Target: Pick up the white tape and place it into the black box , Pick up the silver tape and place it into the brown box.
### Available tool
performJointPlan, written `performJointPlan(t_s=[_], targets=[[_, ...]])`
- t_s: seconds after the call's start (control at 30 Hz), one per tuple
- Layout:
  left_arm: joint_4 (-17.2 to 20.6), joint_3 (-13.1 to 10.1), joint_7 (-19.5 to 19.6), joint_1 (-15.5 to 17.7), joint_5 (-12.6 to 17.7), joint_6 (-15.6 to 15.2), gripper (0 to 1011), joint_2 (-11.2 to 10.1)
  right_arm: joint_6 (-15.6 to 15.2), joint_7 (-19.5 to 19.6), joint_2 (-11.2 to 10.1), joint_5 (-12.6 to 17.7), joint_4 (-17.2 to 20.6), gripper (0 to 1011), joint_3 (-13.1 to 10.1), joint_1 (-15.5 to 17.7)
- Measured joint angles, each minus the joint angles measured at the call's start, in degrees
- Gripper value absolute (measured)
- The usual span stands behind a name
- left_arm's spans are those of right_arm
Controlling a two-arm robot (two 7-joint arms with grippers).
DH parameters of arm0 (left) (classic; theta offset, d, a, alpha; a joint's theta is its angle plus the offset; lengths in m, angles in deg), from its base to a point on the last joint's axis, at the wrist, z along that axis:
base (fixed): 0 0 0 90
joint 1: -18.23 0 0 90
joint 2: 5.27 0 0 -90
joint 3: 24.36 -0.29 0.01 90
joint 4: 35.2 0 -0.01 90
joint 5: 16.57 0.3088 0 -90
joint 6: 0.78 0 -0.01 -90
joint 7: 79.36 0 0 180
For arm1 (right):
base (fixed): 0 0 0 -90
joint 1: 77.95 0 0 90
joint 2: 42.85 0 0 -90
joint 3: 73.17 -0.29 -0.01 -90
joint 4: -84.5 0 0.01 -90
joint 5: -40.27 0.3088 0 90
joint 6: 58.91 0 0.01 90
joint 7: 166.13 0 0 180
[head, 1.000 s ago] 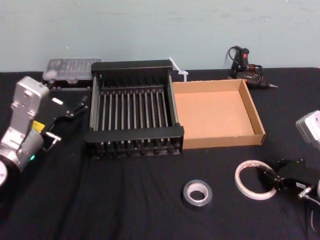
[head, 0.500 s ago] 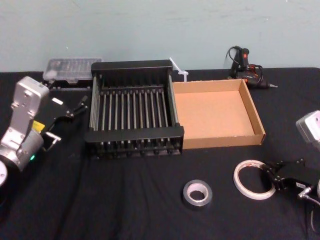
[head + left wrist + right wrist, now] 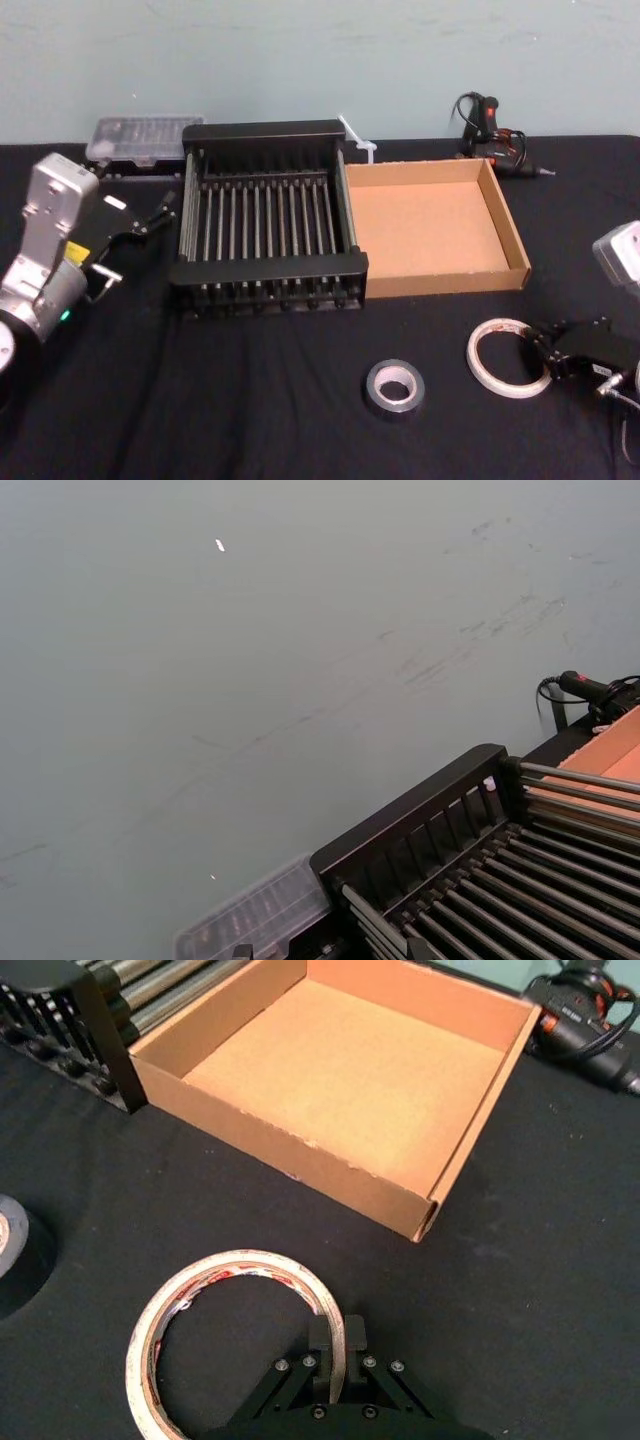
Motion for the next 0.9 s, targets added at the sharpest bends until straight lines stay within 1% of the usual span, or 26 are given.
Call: performJointPlan(t_s=[0.3,0.4,0.57,0.73,0.83,0.9], targets=[[0.00,0.00,0.00,0.00,0.00,0.00,1001,0.00,0.49,-0.79,0.49,0.71,1.49,93,-1.65,0.09],[0.00,0.00,0.00,0.00,0.00,0.00,1001,0.00,0.64,-0.86,1.03,1.09,1.75,93,-2.00,-0.81],[0.00,0.00,0.00,0.00,0.00,0.00,1001,0.00,0.79,-0.76,1.69,1.08,1.49,93,-1.82,-2.26],[0.00,0.00,0.00,0.00,0.00,0.00,1001,0.00,1.20,-0.51,2.97,0.34,0.49,93,-0.80,-5.26],[0.00,0.00,0.00,0.00,0.00,0.00,1001,0.00,1.38,-0.59,4.04,-0.43,-0.63,93,0.26,-8.11],[0.00,0.00,0.00,0.00,0.00,0.00,1001,0.00,1.45,-0.71,4.47,-0.69,-1.09,93,0.70,-9.10]])
